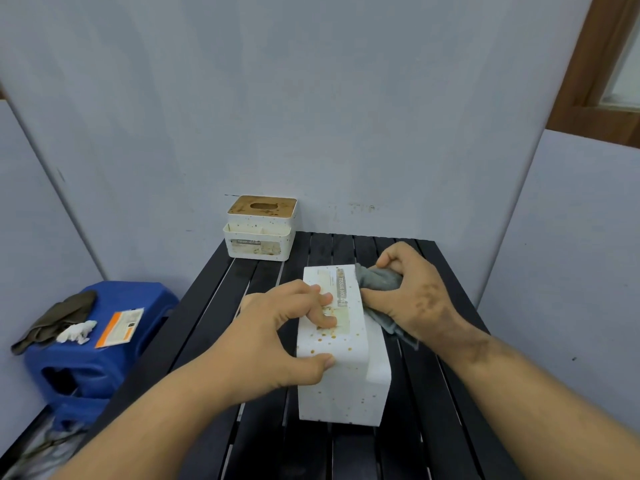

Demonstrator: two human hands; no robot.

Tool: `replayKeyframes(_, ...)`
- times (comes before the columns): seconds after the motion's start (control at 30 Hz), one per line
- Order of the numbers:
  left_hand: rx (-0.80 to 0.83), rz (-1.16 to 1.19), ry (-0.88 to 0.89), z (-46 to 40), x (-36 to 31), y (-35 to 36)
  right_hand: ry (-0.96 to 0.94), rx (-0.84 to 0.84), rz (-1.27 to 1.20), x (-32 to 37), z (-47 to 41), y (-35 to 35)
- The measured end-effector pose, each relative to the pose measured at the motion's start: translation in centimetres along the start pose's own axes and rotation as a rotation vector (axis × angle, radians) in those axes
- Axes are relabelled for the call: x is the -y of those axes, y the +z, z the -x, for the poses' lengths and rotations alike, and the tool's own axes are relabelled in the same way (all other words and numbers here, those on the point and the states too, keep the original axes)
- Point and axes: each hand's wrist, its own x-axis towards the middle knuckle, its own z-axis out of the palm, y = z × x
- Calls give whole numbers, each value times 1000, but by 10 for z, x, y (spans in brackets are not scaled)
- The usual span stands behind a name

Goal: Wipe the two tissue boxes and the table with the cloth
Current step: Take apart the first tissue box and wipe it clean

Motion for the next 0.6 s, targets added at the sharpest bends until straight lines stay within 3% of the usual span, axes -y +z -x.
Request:
replayKeyframes(0.17,-37,-29,31,1,0,4,26,178,-3,0,-3,-16)
replayKeyframes(0.37,-60,-18,59,2,0,4,13,270,112,5,7,-43)
replayKeyframes(0.6,-68,-18,59,3,-1,5,-19,380,49,22,51,-42)
